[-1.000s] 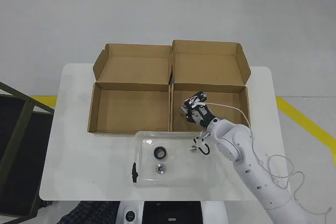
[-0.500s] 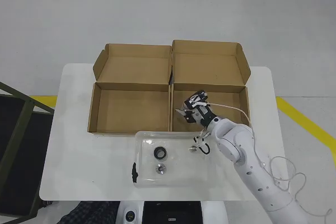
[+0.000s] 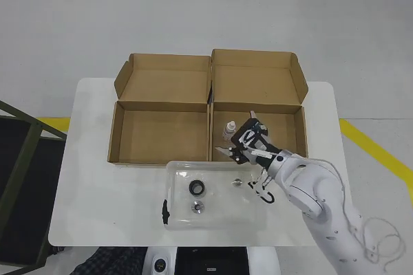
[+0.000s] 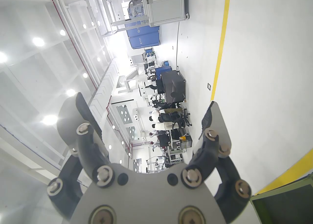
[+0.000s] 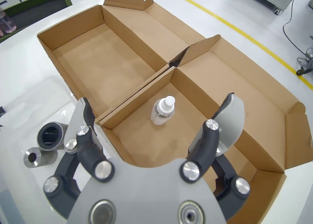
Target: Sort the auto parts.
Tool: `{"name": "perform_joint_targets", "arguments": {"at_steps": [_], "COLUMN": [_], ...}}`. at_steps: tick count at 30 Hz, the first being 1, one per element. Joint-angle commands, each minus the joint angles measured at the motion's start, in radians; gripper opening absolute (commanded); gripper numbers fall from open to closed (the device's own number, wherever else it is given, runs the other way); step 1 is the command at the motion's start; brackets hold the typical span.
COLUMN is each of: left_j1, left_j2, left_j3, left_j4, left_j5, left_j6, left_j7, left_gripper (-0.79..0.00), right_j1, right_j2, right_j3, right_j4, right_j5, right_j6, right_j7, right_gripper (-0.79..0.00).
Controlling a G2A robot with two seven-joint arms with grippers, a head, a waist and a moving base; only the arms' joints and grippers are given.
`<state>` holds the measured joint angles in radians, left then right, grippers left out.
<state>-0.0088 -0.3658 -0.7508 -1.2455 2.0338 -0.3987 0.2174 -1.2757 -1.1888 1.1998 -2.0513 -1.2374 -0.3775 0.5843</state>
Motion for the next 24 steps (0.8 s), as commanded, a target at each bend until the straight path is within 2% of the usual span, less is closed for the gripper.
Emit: {"name": "perform_joint_targets", "arguments": {"at_steps": [1, 13, 18, 24], "left_j1": [0.0, 0.0, 0.0, 0.0], "left_j2": [0.0, 0.0, 0.0, 0.0], "left_j3": [0.0, 0.0, 0.0, 0.0], "left_j4": [0.0, 0.0, 0.0, 0.0], "left_j5": [0.0, 0.0, 0.0, 0.0], "left_j6": [0.0, 0.0, 0.0, 0.0], "left_j7": [0.0, 0.0, 0.0, 0.0], "left_gripper": [0.0, 0.0, 0.0, 0.0], "right_j1": [-0.027, -0.194, -0.239, -0.27], "right_j2": [0.005, 0.043, 0.054, 0.064], "right_j3": [0.014, 0.028, 0.03, 0.04], "right_j4": [-0.035, -0.168, -0.17, -0.157], "right_j5": [0.01, -0.068, -0.089, -0.112], "right_j6": [-0.041, -0.325, -0.374, -0.386], "right_j7": [0.009, 0.051, 0.059, 0.078], "right_gripper": [0.0, 0.0, 0.0, 0.0]}}
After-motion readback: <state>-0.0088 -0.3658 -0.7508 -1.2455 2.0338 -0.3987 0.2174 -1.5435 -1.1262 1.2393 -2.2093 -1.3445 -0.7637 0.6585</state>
